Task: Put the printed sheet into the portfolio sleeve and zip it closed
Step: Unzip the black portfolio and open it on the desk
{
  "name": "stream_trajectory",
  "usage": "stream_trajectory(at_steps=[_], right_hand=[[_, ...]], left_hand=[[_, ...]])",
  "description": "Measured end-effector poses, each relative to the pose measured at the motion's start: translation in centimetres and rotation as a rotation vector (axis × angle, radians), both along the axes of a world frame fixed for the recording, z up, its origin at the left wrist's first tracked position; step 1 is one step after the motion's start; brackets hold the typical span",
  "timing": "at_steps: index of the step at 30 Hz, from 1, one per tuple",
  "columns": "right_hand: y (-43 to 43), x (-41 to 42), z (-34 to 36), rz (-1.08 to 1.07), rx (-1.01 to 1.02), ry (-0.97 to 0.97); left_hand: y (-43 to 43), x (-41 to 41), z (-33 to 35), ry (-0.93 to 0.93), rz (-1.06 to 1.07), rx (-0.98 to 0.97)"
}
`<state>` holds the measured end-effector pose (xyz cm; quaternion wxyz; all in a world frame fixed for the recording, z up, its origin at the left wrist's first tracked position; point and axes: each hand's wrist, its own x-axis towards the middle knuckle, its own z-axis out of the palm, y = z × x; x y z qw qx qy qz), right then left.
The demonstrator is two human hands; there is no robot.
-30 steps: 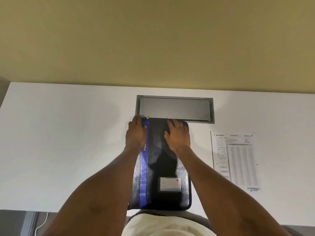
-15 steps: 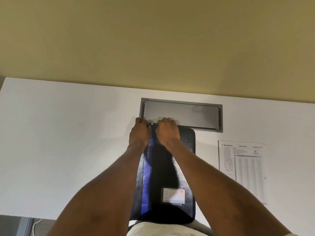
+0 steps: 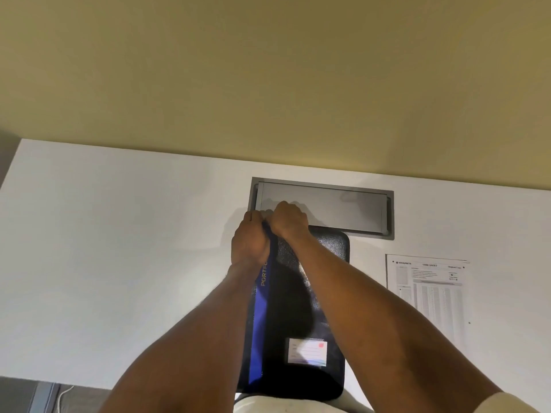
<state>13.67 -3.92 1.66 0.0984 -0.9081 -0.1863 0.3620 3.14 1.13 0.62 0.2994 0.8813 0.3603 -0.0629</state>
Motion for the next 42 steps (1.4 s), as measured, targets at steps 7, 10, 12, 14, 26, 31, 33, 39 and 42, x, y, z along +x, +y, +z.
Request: stream_trajectory(at_steps=[7,10,12,14,26,31,33,39,42], right_hand=[[0.4,1.2,0.0,-0.093,0.028,0.082],[0.0,1.3,0.1,-0.115,0.018,0.080],[-0.2,1.5,-0.1,-0.139,0.019,0.088],[-0.2,1.7,-0.5,-0.164,0.035,0.104],[-4.5,6.3,-2.2,-0.248,0.014,0.117],[-8.7,8.5,-0.7,-0.396,0.020,0.166],[-10.5,9.1,-0.8,-0.447,-0.002,0.123],[-15.7,9.4,-2.2,-0.655,0.069,0.228],[-17.4,8.1,-1.7,-0.666,0.098,0.289]], left_hand=[[0.2,-0.1,0.7,-0.019,-0.003,0.002],[0.1,0.0,0.6,-0.029,0.015,-0.005],[0.0,0.0,0.7,-0.022,0.019,-0.014],[0.1,0.1,0.7,-0.009,0.017,-0.018],[0.8,0.4,-0.1,0.024,0.055,-0.013],[1.4,1.3,-0.3,0.043,0.048,-0.004],[1.7,1.6,-0.4,0.055,0.065,-0.016],[1.8,2.2,-0.4,0.099,0.059,-0.014],[1.7,2.3,-0.3,0.112,0.061,-0.008]])
